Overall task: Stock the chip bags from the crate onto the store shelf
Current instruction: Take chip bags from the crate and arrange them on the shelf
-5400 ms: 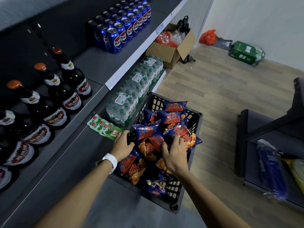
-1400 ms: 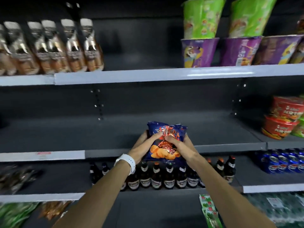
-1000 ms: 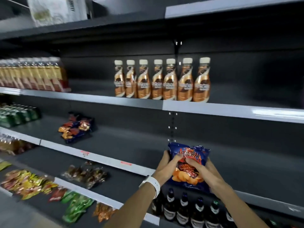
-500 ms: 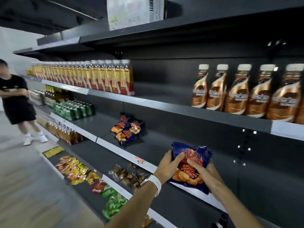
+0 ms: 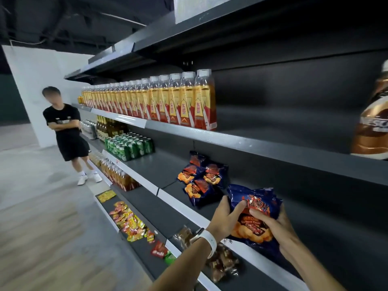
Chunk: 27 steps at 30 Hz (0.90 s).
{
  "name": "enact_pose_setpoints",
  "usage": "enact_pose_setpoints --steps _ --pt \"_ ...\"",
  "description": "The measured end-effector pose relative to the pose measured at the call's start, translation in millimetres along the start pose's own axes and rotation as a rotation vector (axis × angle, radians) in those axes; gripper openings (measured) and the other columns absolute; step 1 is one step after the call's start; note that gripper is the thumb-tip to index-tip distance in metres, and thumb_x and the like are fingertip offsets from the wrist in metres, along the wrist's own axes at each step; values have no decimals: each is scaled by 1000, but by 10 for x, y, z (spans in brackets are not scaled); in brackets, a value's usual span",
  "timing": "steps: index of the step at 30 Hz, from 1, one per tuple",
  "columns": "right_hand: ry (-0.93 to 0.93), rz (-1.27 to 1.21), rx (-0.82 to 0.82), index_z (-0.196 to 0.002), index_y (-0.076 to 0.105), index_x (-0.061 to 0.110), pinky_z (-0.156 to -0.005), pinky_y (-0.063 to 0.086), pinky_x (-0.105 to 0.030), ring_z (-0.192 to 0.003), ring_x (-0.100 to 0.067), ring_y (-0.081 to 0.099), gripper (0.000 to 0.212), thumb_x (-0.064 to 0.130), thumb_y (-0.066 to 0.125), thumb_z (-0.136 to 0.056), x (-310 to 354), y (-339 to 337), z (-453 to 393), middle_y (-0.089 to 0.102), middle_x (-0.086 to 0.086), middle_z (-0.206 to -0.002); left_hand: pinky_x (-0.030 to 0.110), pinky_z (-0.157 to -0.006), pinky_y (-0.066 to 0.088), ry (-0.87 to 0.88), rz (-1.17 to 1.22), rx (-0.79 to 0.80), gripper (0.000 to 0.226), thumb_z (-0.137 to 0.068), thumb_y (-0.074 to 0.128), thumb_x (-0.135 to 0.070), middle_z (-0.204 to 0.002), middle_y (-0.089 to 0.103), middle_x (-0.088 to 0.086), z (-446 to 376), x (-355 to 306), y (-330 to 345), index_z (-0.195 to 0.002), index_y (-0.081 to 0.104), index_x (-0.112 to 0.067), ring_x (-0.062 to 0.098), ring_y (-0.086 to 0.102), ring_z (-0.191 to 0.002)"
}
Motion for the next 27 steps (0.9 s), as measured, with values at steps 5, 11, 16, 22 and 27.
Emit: enact_pose_setpoints --steps 5,11,16,22,27 --pt "96 -39 69 -104 62 30 -66 57 -35 -75 -24 76 73 38 98 -41 -135 383 -626 78 -2 -83 -1 -80 40 -33 -23 10 36 -94 51 -52 -125 53 -19 -548 199 -359 -119 43 -28 -14 51 -97" --pt "153 -31 45 -107 63 21 -66 58 -37 -77 -29 76 61 25 95 -55 -255 701 -1105 78 -9 -86 20 -108 36 -25 -11 30 52 -96 48 -51 -122 46 -22 -1005 432 -651 -138 39 -21 -7 46 -107" --pt "156 1 2 -112 64 19 -78 61 -47 -84 -30 76 56 28 90 -63 -231 908 -1405 78 -10 -93 25 -107 40 24 10 50 28 -98 47 -49 -120 55 -21 -1428 564 -831 -120 38 -35 -7 52 -106" --pt "143 5 -139 -111 70 14 -82 59 -55 -87 -33 75 52 24 92 -65 -147 1240 -1533 77 -14 -95 19 -102 34 93 6 179 36 -97 46 -50 -132 55 -9 -1773 657 -1116 -128 37 -35 7 51 -122" --pt "98 23 -283 -107 74 12 -87 59 -48 -88 -29 75 43 20 90 -67 -62 1561 -1458 78 -11 -94 14 -94 26 116 32 289 51 -101 44 -43 -128 47 -8 -1884 624 -1410 -146 34 -21 7 43 -121"
Point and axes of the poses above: each hand's wrist, its own z-axis away from the middle knuckle, its own y-axis out of the palm, x = y × z, the point moved 4 cm from there along -z, towards the middle knuckle
